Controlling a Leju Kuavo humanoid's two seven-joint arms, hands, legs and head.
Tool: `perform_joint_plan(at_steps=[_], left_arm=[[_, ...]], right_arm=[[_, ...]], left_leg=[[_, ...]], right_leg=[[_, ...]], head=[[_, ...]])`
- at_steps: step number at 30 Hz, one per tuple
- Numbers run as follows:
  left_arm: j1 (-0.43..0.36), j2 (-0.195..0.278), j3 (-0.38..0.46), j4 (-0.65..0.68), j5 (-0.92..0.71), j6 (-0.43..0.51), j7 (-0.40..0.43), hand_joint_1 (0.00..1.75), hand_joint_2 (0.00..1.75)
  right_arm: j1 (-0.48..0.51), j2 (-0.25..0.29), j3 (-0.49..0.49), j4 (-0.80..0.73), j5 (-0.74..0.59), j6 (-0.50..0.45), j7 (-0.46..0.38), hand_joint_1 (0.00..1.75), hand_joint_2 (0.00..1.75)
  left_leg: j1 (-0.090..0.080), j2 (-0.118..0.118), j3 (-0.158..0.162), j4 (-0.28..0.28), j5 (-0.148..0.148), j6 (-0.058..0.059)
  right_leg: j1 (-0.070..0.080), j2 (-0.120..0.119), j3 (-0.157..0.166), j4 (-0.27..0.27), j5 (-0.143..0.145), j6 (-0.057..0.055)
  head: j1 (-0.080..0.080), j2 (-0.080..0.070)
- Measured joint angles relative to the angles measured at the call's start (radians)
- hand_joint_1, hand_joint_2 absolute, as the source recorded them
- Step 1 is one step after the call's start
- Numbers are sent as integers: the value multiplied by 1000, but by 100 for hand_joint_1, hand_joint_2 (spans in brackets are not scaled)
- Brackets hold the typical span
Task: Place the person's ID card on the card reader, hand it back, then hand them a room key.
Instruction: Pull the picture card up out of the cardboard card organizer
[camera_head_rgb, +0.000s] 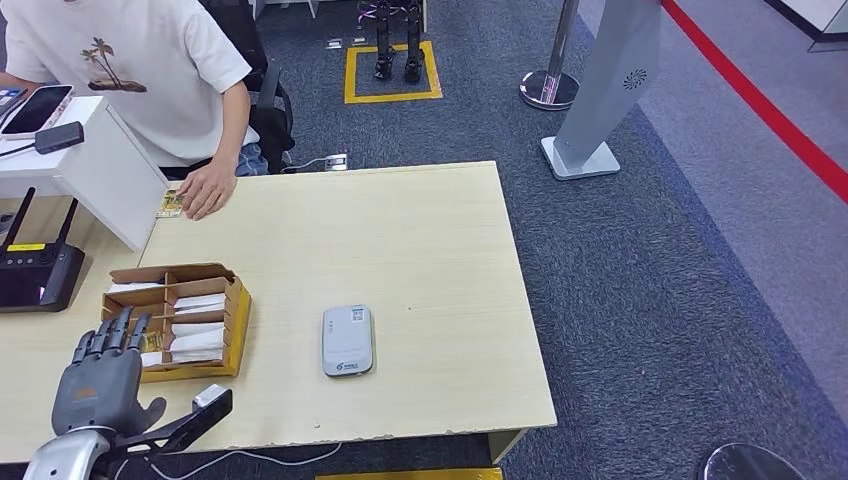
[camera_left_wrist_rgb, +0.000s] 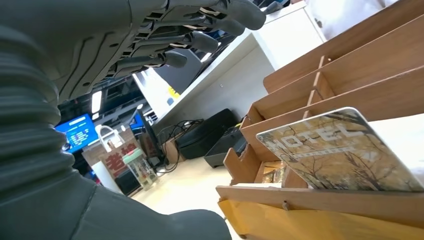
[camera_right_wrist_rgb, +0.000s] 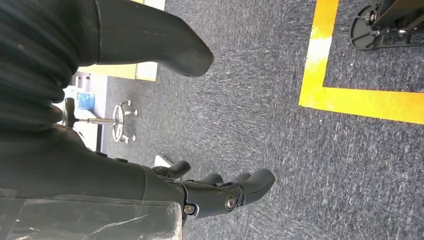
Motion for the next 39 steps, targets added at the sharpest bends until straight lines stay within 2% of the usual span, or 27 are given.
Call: perform_joint_plan(at_steps=[8,29,30,34,39], left_arm=[[-66,-28,5,70,0,26,-22,0,175],[-168,-82,-15,223,0,46,-70,0,175],[-169,-83,-19,227,0,46,-72,4,175],[-172,-87,-26,241,0,45,-79,175,175],[-175,-86,-45,254,0,54,-80,175,175]], right_arm=[[-1,-2,14,0,10,4,-2,0,175],[-2,-9,24,0,22,7,-4,0,175],[-2,-9,24,0,23,8,-3,0,175],[-2,-9,24,0,23,8,-3,0,175],[-2,-10,24,1,21,8,-3,0,175]], left_leg=[[0,0,0,0,0,0],[0,0,0,0,0,0],[0,0,0,0,0,0],[0,0,0,0,0,0],[0,0,0,0,0,0]], right_leg=[[0,0,0,0,0,0],[0,0,0,0,0,0],[0,0,0,0,0,0],[0,0,0,0,0,0],[0,0,0,0,0,0]], head=[[0,0],[0,0],[0,0],[0,0],[0,0]])
